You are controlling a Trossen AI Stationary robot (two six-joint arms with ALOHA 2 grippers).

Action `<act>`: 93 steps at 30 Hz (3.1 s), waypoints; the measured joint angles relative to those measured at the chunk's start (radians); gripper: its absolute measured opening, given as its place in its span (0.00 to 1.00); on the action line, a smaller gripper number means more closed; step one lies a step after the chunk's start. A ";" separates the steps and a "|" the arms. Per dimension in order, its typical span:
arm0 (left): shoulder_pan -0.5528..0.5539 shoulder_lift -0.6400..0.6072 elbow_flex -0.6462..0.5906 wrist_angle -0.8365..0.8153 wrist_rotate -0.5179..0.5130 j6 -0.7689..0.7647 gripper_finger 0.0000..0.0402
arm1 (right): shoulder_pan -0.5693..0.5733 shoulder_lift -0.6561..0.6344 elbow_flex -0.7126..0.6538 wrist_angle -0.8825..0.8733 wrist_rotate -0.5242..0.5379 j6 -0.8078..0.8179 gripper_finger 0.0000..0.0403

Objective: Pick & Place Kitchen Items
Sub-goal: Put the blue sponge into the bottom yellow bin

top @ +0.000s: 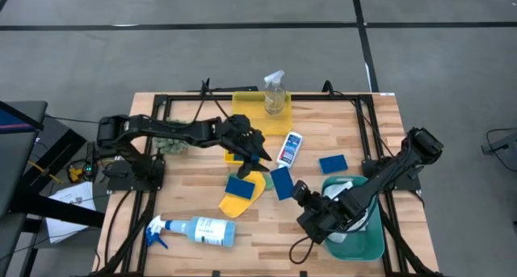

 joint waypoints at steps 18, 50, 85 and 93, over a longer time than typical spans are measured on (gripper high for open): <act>-0.007 0.031 0.000 0.040 -0.004 -0.046 0.54 | -0.043 0.000 0.000 0.094 0.012 -0.145 0.00; -0.033 0.030 -0.001 -0.032 -0.129 -0.015 0.04 | -0.076 0.000 -0.050 0.162 0.138 -0.265 0.00; 0.050 0.028 -0.019 -0.137 -0.337 -0.141 0.01 | -0.178 -0.150 -0.035 0.126 0.147 0.418 0.43; 0.112 -0.080 -0.126 -0.125 -0.441 -0.294 0.01 | -0.205 -0.194 -0.036 0.046 0.186 0.588 0.50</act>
